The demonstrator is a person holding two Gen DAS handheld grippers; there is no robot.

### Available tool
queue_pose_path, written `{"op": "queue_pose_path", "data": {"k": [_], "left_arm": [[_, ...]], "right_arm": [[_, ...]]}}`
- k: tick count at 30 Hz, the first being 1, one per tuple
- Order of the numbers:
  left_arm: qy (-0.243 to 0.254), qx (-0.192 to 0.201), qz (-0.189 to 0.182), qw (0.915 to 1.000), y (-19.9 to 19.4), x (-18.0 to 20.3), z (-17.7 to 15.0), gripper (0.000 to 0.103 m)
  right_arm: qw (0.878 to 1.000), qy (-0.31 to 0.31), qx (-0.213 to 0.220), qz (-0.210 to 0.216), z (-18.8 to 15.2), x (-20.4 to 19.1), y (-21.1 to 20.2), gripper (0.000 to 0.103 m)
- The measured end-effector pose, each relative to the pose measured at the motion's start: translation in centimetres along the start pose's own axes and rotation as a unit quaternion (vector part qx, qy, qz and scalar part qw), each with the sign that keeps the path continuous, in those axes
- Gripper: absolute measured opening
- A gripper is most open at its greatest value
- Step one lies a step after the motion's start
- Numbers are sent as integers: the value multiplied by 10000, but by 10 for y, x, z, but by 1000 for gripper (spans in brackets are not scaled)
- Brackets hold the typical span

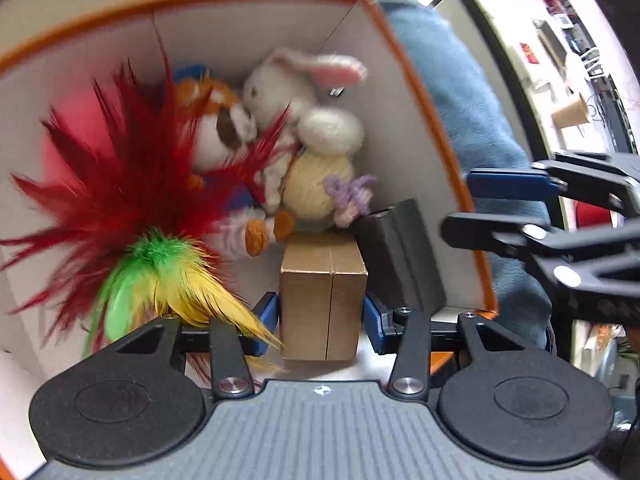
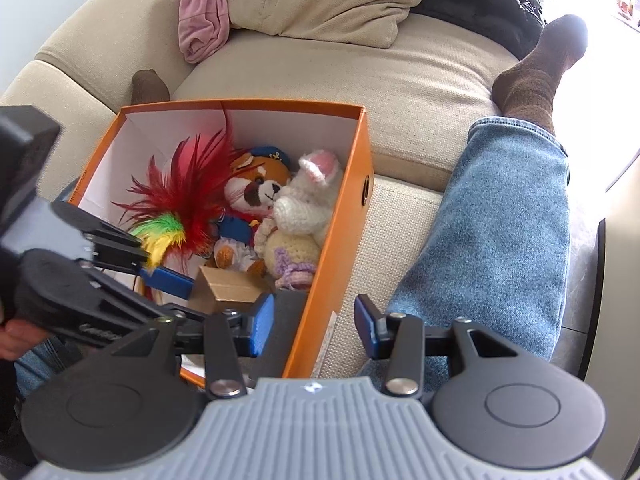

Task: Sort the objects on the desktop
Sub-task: 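Lower the block and grey box into the orange box and open both grippers, then withdraw both tools from the box toward the remaining items in front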

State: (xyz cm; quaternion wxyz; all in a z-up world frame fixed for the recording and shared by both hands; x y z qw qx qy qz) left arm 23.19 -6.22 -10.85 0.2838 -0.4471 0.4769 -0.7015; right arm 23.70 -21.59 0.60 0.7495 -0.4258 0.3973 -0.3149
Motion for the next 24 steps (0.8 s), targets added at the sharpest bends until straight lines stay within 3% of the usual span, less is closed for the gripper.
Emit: {"op": "queue_pose_path", "data": {"k": [3, 8, 9, 11, 14, 17, 20, 24], "left_arm": [[-527, 330, -146, 9980, -1, -11, -4, 53], [-611, 732, -728, 9928, -6, -4, -17, 55], [-635, 767, -718, 9924, -5, -3, -18, 55], [-639, 858, -617, 9923, -4, -2, -21, 55], [-739, 913, -567, 9915, 0, -6, -22, 51], [-771, 976, -605, 9904, -2, -9, -22, 50], [-791, 1048, -550, 9898, -8, -9, -24, 43], [-438, 1625, -241, 9854, -43, 2, -38, 43]], "right_arm": [[10000, -7, -27, -6, 0, 1, 2, 47], [9999, -16, -110, -32, 0, 4, 9, 46], [9999, -2, -143, -49, 1, 4, 10, 45], [9997, 36, -230, -21, 0, 5, 14, 27], [9996, -37, -272, 15, -3, 2, 15, 21], [9996, -170, -243, -23, -6, -3, 16, 19], [9995, -275, -166, -64, -7, -6, 14, 19], [9983, -526, 237, -10, -13, -9, 0, 21]]}}
Point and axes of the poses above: each gripper's, at about its wrist camera, not at the fingertips, and y roughly the way its jaws point, x to its right, z to its top, the point moved 4 cm from there along y, roughly the way its jaws point, and after that the axes turned 14 degrees about y, right-handed, at the moved point
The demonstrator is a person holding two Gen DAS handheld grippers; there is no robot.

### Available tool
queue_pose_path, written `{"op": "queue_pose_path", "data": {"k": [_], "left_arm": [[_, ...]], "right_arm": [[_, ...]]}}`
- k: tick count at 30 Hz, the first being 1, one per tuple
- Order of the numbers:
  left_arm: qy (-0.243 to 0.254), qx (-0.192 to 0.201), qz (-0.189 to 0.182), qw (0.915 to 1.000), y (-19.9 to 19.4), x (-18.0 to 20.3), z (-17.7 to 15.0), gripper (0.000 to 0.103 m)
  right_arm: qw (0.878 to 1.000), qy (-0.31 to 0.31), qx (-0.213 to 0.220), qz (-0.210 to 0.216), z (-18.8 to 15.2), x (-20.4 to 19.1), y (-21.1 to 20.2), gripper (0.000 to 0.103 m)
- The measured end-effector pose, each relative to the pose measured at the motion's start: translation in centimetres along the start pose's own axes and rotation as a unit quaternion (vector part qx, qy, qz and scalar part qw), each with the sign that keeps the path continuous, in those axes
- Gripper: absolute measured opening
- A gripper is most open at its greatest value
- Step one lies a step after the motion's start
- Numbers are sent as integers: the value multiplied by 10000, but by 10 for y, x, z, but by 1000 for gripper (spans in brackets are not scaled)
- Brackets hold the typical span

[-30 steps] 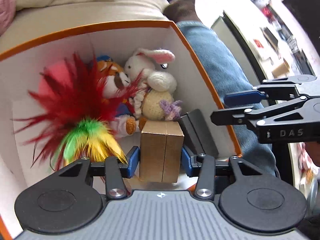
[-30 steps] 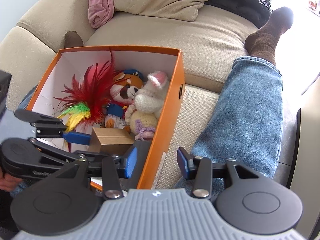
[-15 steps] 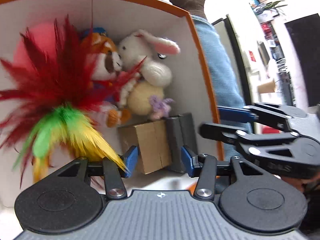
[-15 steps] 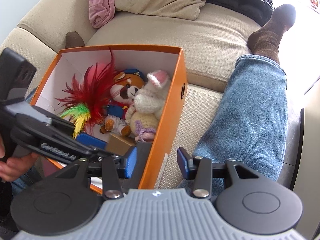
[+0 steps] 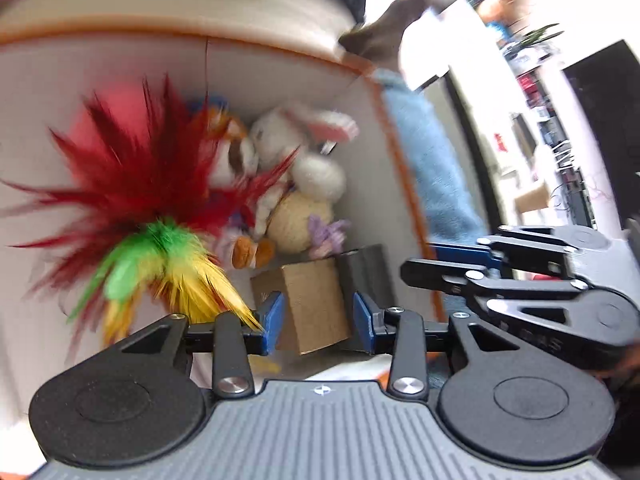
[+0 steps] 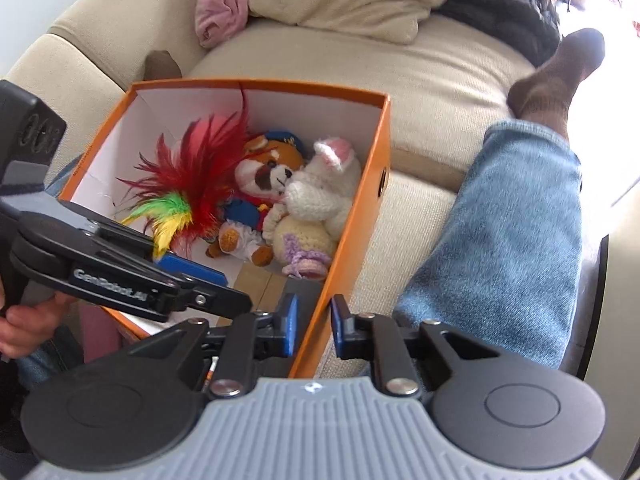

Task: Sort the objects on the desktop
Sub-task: 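Withdraw both tools from the box toward the remaining items in front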

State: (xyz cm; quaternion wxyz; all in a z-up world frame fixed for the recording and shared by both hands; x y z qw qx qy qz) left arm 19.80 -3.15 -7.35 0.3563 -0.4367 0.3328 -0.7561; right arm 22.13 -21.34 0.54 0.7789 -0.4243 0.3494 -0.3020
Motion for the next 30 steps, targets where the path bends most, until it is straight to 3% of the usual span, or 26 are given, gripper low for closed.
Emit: {"op": "queue_pose_path", "data": {"k": [3, 6, 10, 14, 17, 19, 25, 30], "left_arm": [[201, 581, 145, 9980, -36, 10, -7, 43], [433, 1092, 388, 9923, -67, 23, -20, 43], [643, 1218, 894, 9864, -89, 31, -49, 43], [569, 1020, 1147, 9865, -92, 26, -83, 51], [280, 644, 1176, 9906, -83, 5, -118, 64], [199, 297, 1320, 9906, -70, -2, -136, 65], [-337, -237, 2222, 9741, -57, -27, -177, 65], [-1022, -280, 2455, 9636, -67, -50, -193, 71]], "right_arm": [[9982, -271, 526, 86, -9, -5, -17, 23], [9907, -335, 1095, 734, -21, -13, -38, 23], [9790, -510, 1485, 1304, -45, -32, -55, 23], [9862, -334, 912, 1341, -75, -48, -36, 38], [9918, -148, 518, 1162, -100, -51, -9, 41], [9951, -16, 293, 950, -114, -50, 9, 43], [9918, 173, 14, 1266, -137, -58, 34, 42], [9921, -469, -130, 1160, -145, -89, 46, 46]]}}
Point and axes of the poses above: each gripper's, at about its wrist camera, not at the fingertips, and y roughly the way its jaws point, x to its right, z to its top, the point moved 4 cm from there along y, roughly the way its jaws point, and after that the axes turned 14 degrees about y, right-handed, at the moved point
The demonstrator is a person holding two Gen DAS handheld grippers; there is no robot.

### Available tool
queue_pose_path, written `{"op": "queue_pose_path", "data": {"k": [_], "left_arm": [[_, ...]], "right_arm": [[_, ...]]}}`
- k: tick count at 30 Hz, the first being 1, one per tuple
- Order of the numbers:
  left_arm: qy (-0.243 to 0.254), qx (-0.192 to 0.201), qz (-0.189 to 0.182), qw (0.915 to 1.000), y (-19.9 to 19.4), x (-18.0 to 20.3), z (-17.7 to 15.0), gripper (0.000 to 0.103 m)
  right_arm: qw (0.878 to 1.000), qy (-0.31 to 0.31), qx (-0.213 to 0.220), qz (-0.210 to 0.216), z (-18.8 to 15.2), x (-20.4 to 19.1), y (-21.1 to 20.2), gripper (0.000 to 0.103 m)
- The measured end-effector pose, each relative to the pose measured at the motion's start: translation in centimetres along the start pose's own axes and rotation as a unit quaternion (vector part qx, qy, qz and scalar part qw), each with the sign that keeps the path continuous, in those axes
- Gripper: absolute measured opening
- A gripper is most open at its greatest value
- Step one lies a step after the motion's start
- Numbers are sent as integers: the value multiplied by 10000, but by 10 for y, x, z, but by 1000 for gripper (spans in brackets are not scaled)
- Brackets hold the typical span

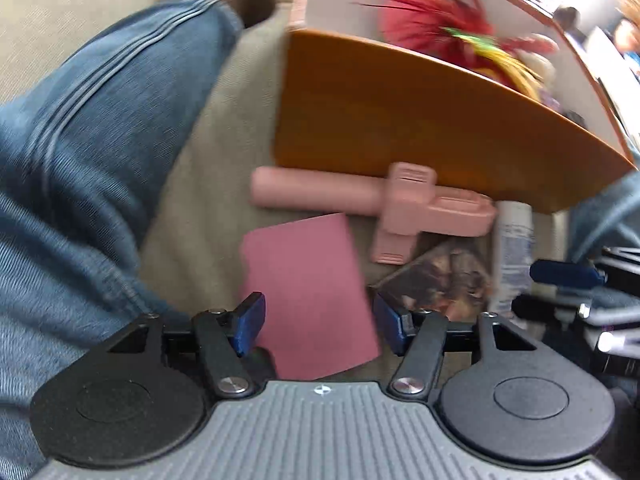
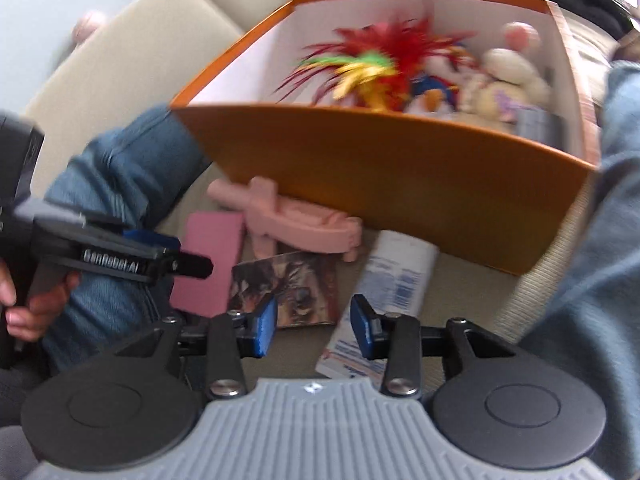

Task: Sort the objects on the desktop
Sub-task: 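Withdraw both tools from the box toward the remaining items in front, then grasp the pink card wallet with the left gripper while the right grasps the small red box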

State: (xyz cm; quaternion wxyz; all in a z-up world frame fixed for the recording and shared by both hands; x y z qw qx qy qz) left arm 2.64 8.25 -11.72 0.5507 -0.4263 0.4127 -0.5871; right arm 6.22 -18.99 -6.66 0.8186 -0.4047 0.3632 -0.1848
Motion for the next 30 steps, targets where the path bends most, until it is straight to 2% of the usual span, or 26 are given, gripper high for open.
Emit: {"op": "queue_pose_path", "data": {"k": [4, 9, 15, 17, 21, 25, 27, 30], "left_arm": [[-79, -154, 39, 9998, 5, -7, -2, 71], [77, -316, 272, 9991, 18, -7, 0, 71], [85, -370, 224, 9990, 26, -8, 7, 90], [52, -358, 189, 9992, 30, -10, 9, 95], [16, -446, 113, 9989, 37, -15, 13, 96], [-89, -486, -11, 9988, 42, -22, 14, 97], [-114, -454, 5, 9989, 46, -24, 14, 97], [31, -440, 122, 9990, 43, -20, 13, 96]], "right_arm": [[9990, -424, -151, -67, 1, -16, 16, 50], [9976, -574, -297, -235, 8, -18, 35, 53], [9962, -563, -579, -310, 11, -12, 55, 55], [9963, -464, -700, -200, 12, -9, 61, 60], [9959, -403, -808, -25, 12, -7, 68, 63], [9951, -448, -882, 32, 11, -10, 75, 73], [9939, -596, -924, 42, 9, -16, 79, 81], [9933, -833, -800, -53, 5, -25, 84, 82]]}}
Point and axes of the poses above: each gripper's, at about its wrist camera, not at the fingertips, and y roughly the way its jaws point, x to its right, z to its top, the point moved 4 cm from there along y, roughly the way its jaws point, and after that the axes turned 14 degrees about y, right-handed, at the moved point
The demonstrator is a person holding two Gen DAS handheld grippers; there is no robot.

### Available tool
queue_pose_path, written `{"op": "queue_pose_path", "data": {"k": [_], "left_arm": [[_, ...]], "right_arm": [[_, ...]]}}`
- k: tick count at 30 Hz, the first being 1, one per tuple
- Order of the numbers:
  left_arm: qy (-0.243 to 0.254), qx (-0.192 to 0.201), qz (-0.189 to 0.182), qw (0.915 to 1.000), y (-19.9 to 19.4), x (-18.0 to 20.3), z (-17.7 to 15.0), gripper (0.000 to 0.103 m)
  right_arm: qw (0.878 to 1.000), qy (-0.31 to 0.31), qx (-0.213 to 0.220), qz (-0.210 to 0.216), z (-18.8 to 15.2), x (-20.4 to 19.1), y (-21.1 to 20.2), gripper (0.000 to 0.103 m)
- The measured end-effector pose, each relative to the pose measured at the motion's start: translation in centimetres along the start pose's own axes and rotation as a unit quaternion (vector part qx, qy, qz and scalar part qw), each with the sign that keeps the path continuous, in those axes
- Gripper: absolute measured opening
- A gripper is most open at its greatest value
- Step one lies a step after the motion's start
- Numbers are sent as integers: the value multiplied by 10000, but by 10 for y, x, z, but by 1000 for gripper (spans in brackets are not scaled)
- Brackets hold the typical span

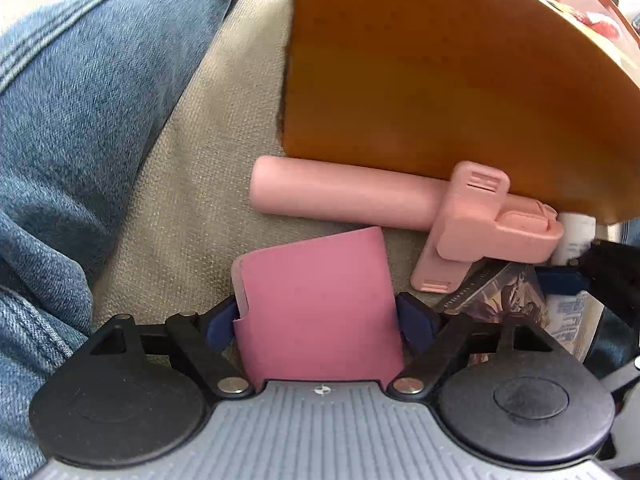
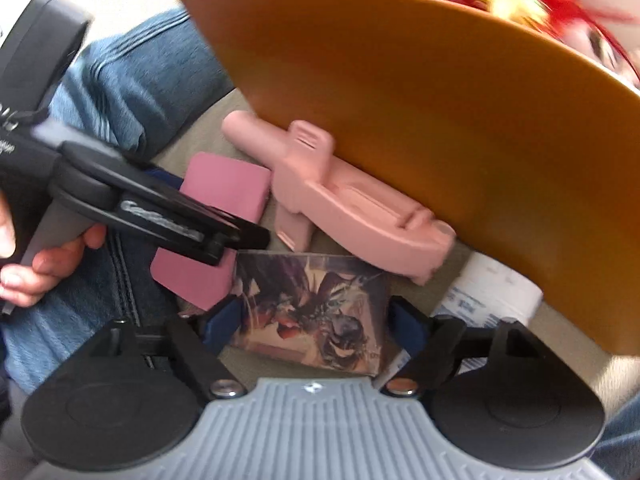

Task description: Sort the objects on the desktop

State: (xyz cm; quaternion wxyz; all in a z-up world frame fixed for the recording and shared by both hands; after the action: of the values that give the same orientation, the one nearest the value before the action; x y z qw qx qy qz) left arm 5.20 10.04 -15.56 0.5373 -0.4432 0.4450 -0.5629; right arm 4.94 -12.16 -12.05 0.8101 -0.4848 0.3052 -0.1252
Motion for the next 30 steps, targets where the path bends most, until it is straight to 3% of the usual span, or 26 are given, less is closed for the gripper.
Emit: {"op": "queue_pose_path", "data": {"k": [3, 5, 9, 14, 19, 24, 30], "left_arm": [[-56, 128, -73, 9999, -8, -3, -4, 94], [-49, 296, -146, 9994, -17, -4, -8, 93], [-24, 552, -304, 9980, -32, -4, -14, 92], [295, 875, -368, 9950, -54, 4, -27, 92], [718, 968, -493, 9915, -57, 14, -26, 92], [726, 1134, -653, 9887, -58, 19, -35, 92], [935, 1293, -356, 9865, -64, 36, -29, 92]], "right_arm": [[9998, 158, 114, 15, 1, 3, -5, 75], [9986, 468, 217, 116, 1, 12, -11, 62], [9948, 922, 331, 293, -1, 26, -22, 49], [9900, 1163, 592, 530, -3, 27, -45, 32], [9907, 1025, 719, 540, -8, 15, -58, 29], [9900, 896, 766, 773, -10, 0, -63, 25], [9893, 859, 539, 1046, -6, -12, -46, 27]]}}
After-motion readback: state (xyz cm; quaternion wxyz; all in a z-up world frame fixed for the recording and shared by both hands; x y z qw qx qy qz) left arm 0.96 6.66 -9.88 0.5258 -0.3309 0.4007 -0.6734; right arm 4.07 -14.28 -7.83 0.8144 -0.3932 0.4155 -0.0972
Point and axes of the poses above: each gripper's, at about its wrist camera, not at the fingertips, and y roughly the way its jaws point, x to its right, z to its top, the point moved 4 cm from there along y, roughly the way its jaws point, and after that the axes turned 14 degrees about y, right-handed, at the moved point
